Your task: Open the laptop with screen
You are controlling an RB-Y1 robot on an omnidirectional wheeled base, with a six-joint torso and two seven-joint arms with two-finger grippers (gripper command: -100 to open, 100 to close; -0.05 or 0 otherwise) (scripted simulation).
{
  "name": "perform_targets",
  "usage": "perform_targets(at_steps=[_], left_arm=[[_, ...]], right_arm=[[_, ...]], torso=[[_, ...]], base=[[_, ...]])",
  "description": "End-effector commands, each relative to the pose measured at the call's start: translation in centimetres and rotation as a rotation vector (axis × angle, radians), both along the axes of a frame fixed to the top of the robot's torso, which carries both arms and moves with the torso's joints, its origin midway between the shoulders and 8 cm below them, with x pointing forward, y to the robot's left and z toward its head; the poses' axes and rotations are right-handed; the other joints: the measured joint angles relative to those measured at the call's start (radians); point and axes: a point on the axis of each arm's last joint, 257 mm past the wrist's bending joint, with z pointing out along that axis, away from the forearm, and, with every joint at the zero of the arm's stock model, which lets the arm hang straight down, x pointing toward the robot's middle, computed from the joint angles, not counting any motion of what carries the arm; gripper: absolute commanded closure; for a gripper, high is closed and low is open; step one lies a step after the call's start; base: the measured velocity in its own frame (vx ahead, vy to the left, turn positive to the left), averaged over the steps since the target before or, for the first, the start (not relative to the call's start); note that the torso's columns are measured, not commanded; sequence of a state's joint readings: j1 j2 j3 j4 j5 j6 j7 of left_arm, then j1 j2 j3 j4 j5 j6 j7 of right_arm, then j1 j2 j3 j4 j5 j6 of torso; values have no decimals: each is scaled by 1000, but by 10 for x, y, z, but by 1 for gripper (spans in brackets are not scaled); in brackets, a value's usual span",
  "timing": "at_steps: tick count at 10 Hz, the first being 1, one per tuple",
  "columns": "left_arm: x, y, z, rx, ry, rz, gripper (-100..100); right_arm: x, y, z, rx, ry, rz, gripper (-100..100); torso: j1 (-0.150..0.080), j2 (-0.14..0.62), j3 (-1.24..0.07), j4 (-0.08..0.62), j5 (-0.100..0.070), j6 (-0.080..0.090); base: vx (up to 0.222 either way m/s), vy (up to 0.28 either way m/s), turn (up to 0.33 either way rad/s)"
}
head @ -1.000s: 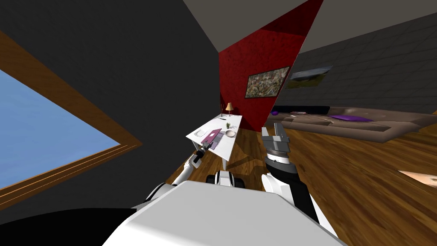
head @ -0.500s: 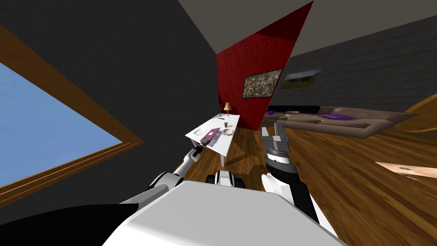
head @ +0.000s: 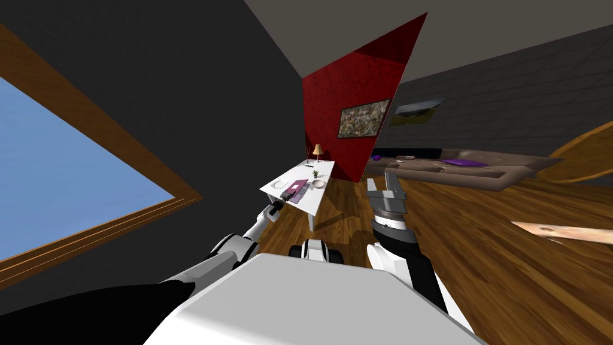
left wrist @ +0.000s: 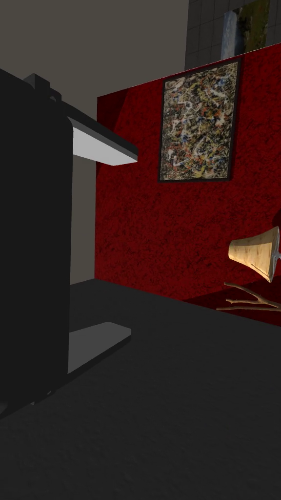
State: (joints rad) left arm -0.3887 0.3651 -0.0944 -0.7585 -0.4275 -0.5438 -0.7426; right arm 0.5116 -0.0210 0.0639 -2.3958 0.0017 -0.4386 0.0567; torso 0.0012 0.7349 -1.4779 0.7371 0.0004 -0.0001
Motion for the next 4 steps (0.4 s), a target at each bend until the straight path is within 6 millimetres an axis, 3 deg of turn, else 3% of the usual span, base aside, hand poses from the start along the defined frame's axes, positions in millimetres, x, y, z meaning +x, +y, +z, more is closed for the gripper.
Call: perform_targets(at_steps=[1, 4], left_arm=[[0, 0, 0, 0, 0, 0, 0], [0, 0, 0, 0, 0, 0, 0]], right_arm=[[0, 0, 0, 0, 0, 0, 0], [0, 0, 0, 0, 0, 0, 0]], torso=[[0, 1, 1, 0, 0, 0], [-1, 3, 2, 1, 0, 0]], base=[[0, 0, 0], [0, 0, 0]])
